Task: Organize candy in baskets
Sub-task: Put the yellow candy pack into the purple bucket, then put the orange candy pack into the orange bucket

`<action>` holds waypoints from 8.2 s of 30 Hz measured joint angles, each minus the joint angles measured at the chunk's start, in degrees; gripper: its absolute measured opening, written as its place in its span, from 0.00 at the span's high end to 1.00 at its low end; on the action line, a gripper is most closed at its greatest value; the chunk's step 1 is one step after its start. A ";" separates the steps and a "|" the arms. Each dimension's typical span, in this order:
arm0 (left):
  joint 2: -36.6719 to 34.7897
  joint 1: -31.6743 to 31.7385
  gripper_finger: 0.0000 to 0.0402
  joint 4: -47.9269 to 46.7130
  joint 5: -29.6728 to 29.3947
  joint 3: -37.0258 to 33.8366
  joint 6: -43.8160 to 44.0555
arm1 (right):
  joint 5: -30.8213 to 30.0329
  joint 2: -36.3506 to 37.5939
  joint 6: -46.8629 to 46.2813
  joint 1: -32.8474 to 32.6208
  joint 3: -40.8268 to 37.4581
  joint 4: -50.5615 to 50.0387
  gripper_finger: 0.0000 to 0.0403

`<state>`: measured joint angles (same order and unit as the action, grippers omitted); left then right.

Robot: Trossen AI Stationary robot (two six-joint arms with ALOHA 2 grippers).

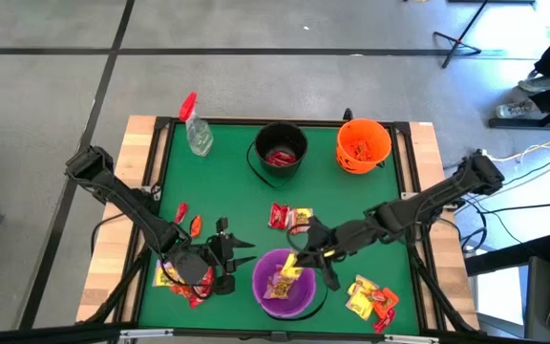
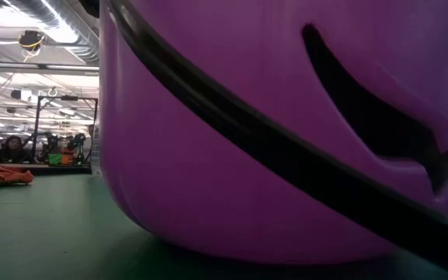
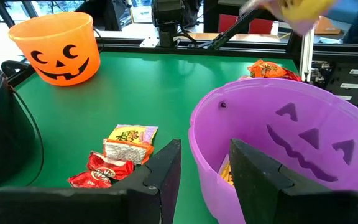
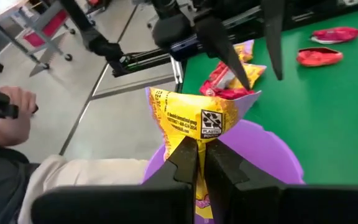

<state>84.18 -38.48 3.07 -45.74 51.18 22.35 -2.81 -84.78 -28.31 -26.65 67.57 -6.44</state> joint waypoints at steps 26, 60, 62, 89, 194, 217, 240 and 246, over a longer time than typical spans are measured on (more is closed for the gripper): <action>-5.56 -0.07 0.69 -6.04 4.94 0.00 4.66 | 1.88 -2.17 4.28 0.04 -0.02 -0.17 0.55; -7.31 4.90 0.69 -67.18 31.12 0.02 56.98 | -2.16 -0.19 7.07 0.04 0.00 -7.46 0.58; -7.08 5.27 0.69 -67.05 31.58 -0.14 56.52 | -2.18 -0.19 7.56 0.04 -0.02 -7.45 0.58; -7.04 7.23 0.43 -53.29 36.33 -14.60 60.71 | -3.23 -0.19 9.24 0.04 -0.01 -7.38 0.58; -5.18 5.30 0.93 -7.63 19.78 8.90 7.02 | -23.14 -18.89 80.82 0.83 0.89 39.31 0.30; -5.82 5.86 0.82 -11.60 23.81 8.92 5.55 | -24.86 -19.62 80.62 0.72 1.44 39.59 0.62; -6.25 7.34 0.54 -14.03 23.19 8.98 5.68 | -30.14 -19.62 79.12 0.74 1.29 39.50 0.76; -6.22 7.41 0.54 -14.94 23.13 8.96 5.78 | -30.03 -19.60 79.10 0.70 1.33 39.59 0.90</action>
<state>77.96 -31.07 -11.87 -22.61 60.14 28.13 -32.85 -104.38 50.78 -25.96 68.90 33.15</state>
